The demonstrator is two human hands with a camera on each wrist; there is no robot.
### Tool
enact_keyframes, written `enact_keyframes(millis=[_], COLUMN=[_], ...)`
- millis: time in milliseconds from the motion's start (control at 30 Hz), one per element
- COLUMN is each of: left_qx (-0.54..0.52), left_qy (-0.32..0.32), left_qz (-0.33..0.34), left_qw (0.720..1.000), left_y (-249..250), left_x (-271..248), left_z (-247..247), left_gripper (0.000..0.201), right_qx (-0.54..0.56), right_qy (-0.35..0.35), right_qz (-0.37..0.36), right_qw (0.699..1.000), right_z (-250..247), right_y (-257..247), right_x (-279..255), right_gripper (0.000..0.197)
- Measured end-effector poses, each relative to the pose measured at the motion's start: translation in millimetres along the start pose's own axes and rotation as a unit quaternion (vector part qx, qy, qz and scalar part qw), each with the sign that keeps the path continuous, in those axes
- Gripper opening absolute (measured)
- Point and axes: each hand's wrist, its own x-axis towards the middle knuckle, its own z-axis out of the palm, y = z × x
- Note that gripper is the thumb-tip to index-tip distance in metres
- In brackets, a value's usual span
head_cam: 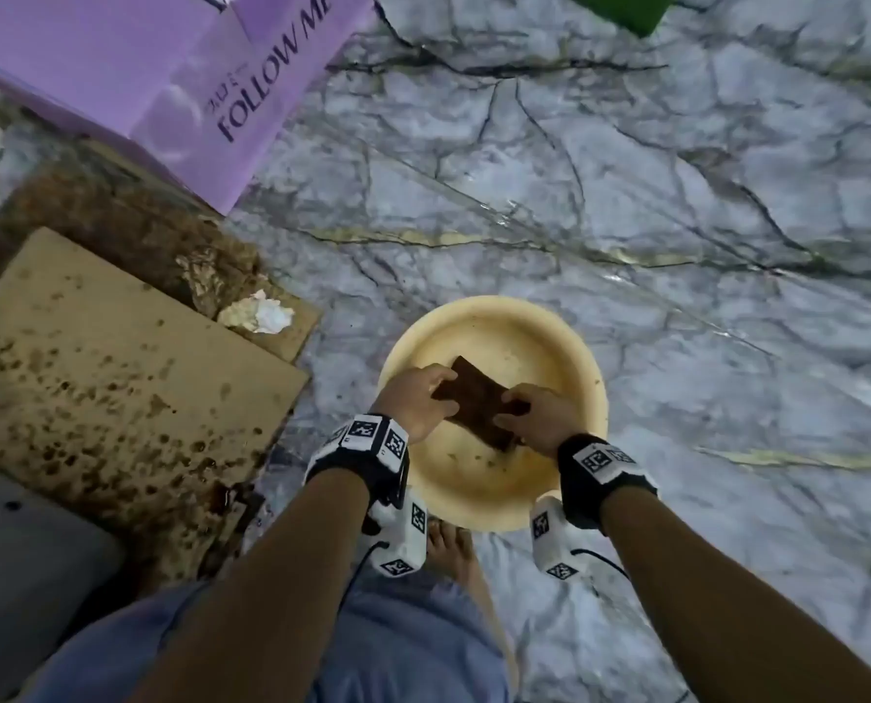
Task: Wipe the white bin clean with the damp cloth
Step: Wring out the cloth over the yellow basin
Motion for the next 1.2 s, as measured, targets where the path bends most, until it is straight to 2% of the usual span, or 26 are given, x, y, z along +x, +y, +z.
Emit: enact_keyframes(millis=[100, 267, 400, 467, 600, 733, 933, 1100, 1200], left_qx=[0.055, 0.082, 0.104, 0.090, 0.048, 0.000, -0.027, -0.023, -0.013], left_qy=[0.001, -0.002, 0.003, 0.020, 0.055, 0.097, 0.109, 0.113, 0.135], left_qz=[0.003, -0.018, -0.027, -0.024, -0.015, -0.007, 0.017, 0.001, 0.008], left_qw=[0.998, 0.996, 0.994, 0.995, 0.997, 0.995, 0.994, 0.993, 0.991], left_y=[-0.2, -7.7, -15.0, -16.8, -18.6, -12.4, 9.4, 25.0, 30.0], left_x=[15.8, 34.2, 42.7, 44.8, 41.7, 30.6, -4.2, -51.1, -87.9], left_z=[14.1, 33.3, 44.5, 45.6, 44.2, 38.5, 0.3, -52.8, -88.9], left_gripper=[0.045, 0.048, 0.052, 0.049, 0.040, 0.032, 0.035, 0.039, 0.038], right_qx=[-0.017, -0.067, -0.090, -0.071, 0.029, 0.063, 0.028, -0.031, -0.041], right_qy=[0.015, 0.053, 0.074, 0.083, 0.095, 0.079, 0.058, -0.025, -0.042], right_qz=[0.003, 0.005, 0.003, 0.003, 0.014, -0.008, -0.065, -0.114, -0.153], right_qw=[1.000, 0.996, 0.993, 0.994, 0.995, 0.995, 0.996, 0.993, 0.987], right_z=[4.4, 15.8, 26.4, 29.0, 25.9, 13.8, -14.3, -43.2, -52.4], right_y=[5.2, 14.2, 14.7, 14.5, 16.9, 9.8, -28.6, -85.8, -129.1], right_x=[11.9, 24.6, 31.8, 33.6, 30.9, 19.7, -6.7, -47.4, -77.4], right_gripper=[0.036, 0.035, 0.024, 0.020, 0.029, 0.019, 0.027, 0.036, 0.033])
